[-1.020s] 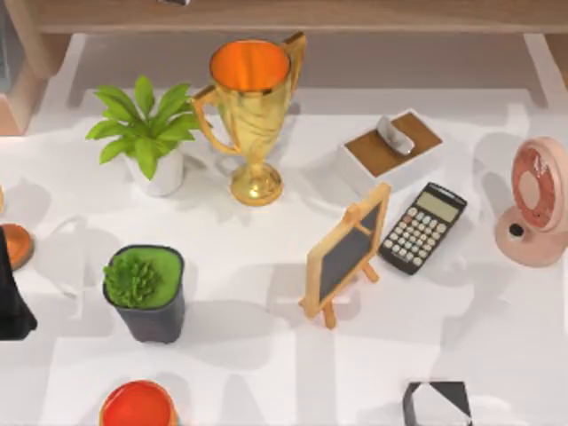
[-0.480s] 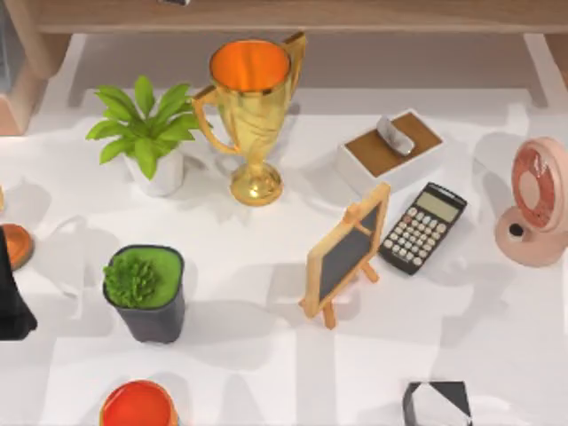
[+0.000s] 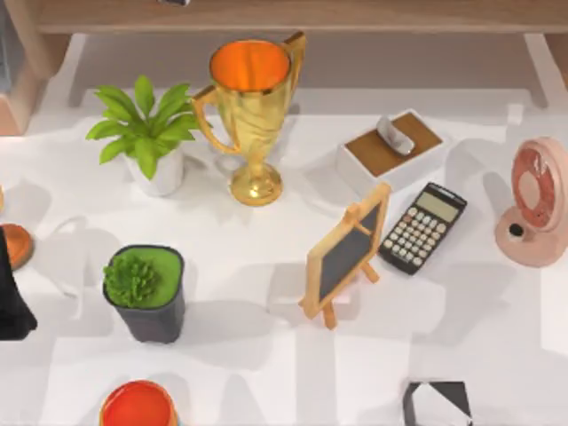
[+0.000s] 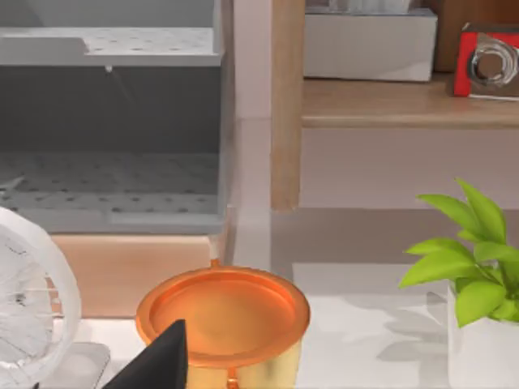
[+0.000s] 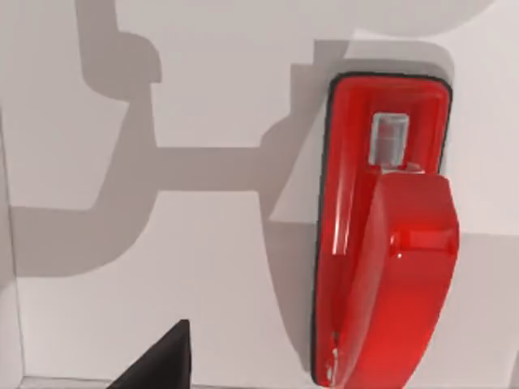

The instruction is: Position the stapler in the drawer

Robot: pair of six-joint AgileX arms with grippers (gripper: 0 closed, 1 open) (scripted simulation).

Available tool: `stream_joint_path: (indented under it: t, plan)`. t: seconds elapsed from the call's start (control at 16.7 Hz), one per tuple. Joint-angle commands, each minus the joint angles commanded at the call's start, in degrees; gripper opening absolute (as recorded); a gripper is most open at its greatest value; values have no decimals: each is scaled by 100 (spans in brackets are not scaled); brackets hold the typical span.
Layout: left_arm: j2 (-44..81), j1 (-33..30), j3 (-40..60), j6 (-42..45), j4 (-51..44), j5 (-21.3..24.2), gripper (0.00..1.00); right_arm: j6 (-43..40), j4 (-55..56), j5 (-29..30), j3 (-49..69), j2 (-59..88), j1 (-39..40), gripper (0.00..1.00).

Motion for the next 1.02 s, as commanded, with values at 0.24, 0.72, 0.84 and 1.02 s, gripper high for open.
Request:
stream_joint_path:
  t: [0.24,0.72,0.84,1.02]
  plan:
    - [0,0,0,0,0,0,100,-639,947,-354,-1019,-1032,-227,100]
    - [0,0,0,0,0,0,100,-2238,4938,-1194,-4258,-2841,-1469,100]
    - [0,0,0,0,0,0,100,-2672,6215,-1419,-5240,-3205,-1837,100]
    - [0,0,0,0,0,0,100,-3325,8235,-1771,-6785,-3665,-2345,100]
